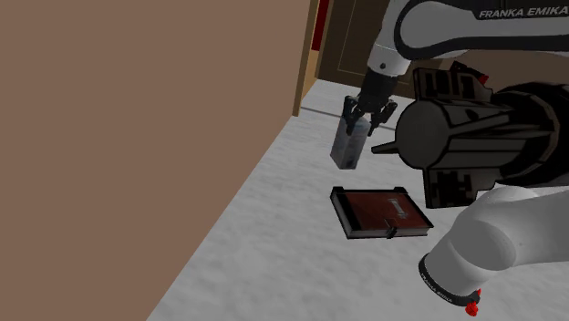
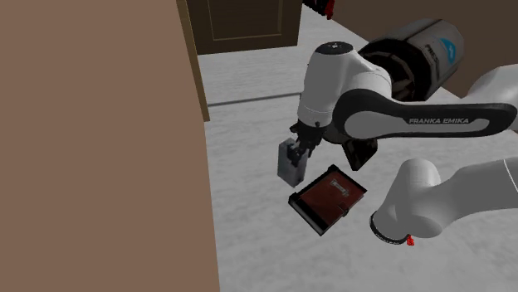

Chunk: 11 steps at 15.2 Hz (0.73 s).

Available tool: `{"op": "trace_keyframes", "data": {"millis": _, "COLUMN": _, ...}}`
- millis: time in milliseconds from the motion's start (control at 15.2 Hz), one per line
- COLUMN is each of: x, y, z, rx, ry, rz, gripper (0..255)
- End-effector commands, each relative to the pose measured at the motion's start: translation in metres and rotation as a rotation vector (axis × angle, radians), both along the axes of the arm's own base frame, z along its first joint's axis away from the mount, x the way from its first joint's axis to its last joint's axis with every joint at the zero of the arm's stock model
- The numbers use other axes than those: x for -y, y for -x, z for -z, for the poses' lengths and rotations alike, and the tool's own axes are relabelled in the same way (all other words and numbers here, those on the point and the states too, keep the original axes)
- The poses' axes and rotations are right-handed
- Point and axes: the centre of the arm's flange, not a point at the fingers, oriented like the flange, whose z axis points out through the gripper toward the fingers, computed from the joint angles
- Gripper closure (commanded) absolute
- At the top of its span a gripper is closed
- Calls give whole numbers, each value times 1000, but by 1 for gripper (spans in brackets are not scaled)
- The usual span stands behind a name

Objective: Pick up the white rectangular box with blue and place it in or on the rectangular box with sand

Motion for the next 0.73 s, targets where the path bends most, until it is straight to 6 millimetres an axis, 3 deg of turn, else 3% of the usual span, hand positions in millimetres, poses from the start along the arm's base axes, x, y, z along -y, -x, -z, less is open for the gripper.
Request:
{"op": "trace_keyframes", "data": {"millis": 0, "x": 4, "y": 27, "z": -3, "rx": 1, "ry": 0, "rz": 0, "gripper": 255}}
{"op": "trace_keyframes", "data": {"millis": 660, "x": 33, "y": 149, "z": -15, "rx": 1, "ry": 0, "rz": 0, "gripper": 255}}
